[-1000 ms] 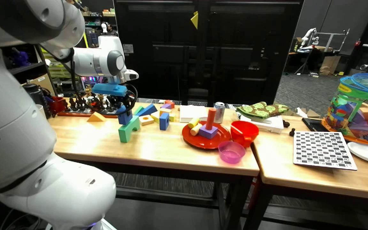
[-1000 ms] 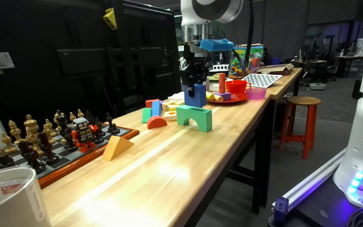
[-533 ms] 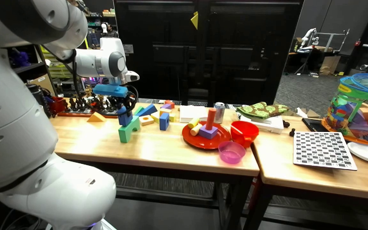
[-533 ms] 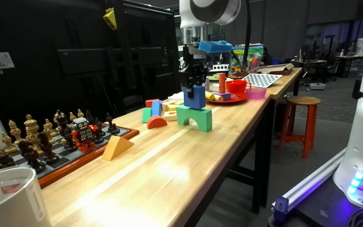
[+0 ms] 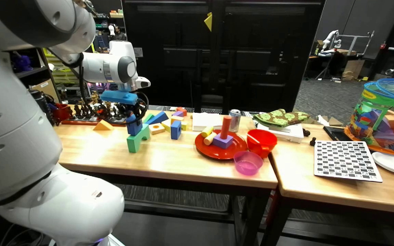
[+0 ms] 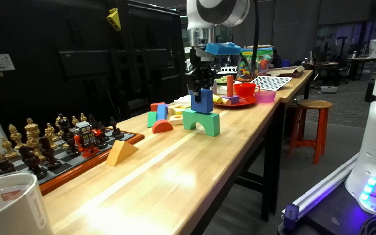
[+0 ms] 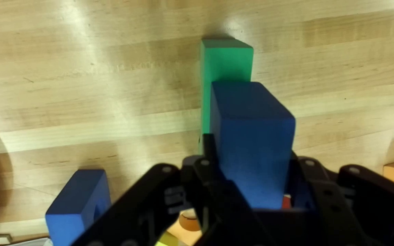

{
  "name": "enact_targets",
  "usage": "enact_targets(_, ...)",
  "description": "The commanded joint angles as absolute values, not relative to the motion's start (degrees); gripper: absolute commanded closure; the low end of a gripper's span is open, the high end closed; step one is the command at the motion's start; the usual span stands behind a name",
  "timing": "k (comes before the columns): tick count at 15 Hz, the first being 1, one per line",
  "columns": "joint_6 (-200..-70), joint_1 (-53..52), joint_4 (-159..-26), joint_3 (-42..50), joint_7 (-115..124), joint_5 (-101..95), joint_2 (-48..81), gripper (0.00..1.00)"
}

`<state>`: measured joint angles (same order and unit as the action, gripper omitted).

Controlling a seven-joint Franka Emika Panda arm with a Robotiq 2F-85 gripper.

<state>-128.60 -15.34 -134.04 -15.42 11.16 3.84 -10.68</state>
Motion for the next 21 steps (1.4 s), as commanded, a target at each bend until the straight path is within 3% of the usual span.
enact_targets(1, -127.95, -15.26, -133.63, -15.18, 9.74, 5.64, -10.70, 0.84)
enact_targets(7, -127.61, -15.22, -133.52, -15.25, 9.82, 5.35, -10.52, 0.84)
enact_targets(8, -127.43, -15.18, -133.46, -15.28, 10.07, 5.28, -10.46, 0.34)
enact_targets(10, -127.45, -15.16, -133.47, -15.31, 10.18, 5.19, -10.43, 0.30)
enact_targets(15, -127.30, -15.19, -133.41, -15.24, 9.97, 5.39, -10.29, 0.01)
enact_targets(21, -126.96, -15.54, -134.45, -15.78, 11.09, 4.81, -13.14, 0.00)
